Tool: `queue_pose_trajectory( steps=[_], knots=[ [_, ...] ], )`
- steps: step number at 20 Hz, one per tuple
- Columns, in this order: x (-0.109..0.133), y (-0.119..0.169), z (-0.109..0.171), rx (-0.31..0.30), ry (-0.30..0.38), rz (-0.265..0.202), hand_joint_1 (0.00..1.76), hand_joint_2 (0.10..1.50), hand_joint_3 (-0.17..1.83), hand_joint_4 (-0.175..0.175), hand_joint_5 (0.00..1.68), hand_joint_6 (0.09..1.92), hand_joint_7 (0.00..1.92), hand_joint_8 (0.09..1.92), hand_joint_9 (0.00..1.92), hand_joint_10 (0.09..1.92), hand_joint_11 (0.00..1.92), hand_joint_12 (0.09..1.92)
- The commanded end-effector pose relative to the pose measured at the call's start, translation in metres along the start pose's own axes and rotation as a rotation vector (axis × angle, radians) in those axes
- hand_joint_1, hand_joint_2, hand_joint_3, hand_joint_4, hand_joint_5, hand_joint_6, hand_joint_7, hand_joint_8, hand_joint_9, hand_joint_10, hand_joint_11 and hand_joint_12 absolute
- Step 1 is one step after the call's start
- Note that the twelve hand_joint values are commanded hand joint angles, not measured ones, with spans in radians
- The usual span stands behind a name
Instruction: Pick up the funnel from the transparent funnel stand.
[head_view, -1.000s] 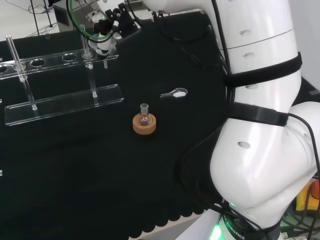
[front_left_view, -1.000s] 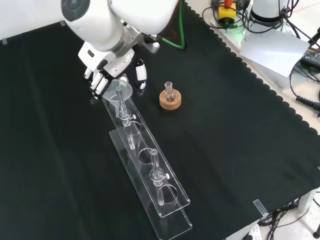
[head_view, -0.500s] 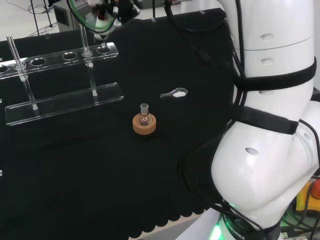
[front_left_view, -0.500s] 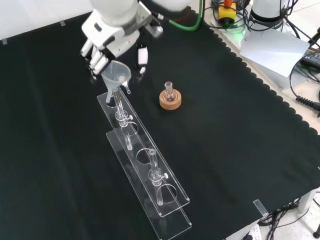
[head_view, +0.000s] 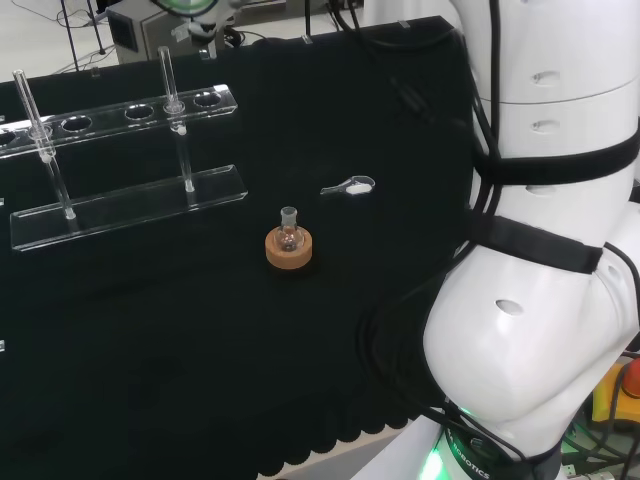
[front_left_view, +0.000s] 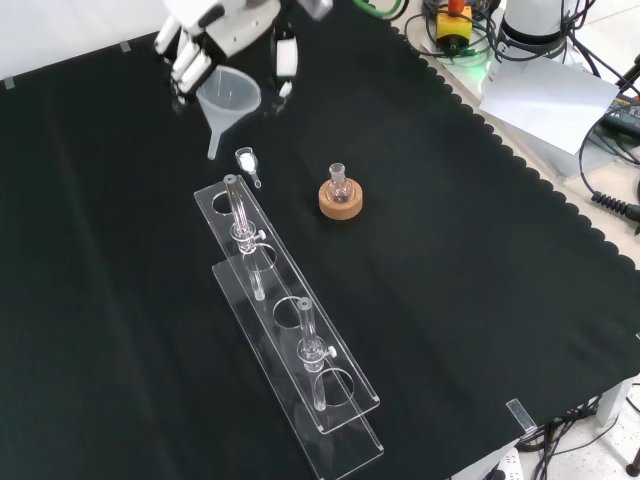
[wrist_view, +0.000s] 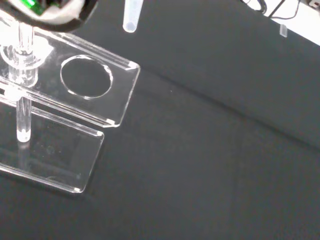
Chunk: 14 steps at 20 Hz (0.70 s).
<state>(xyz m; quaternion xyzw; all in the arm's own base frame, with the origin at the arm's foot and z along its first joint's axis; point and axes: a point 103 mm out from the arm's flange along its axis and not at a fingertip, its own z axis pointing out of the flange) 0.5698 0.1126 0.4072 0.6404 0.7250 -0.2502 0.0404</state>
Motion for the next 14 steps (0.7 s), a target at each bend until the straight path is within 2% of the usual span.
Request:
queue_pose_trajectory(
  steps=[1,14],
  knots=[
    [-0.018,-0.050,0.000,0.056,0.029,0.016,0.92,0.72,0.69,-0.035,0.67,0.89,0.68,0.77,1.01,0.62,0.54,1.27],
    [-0.018,-0.121,0.033,0.124,0.096,0.029,0.88,0.73,0.70,-0.036,0.67,0.90,0.68,0.77,1.01,0.62,0.55,1.27]
  ],
)
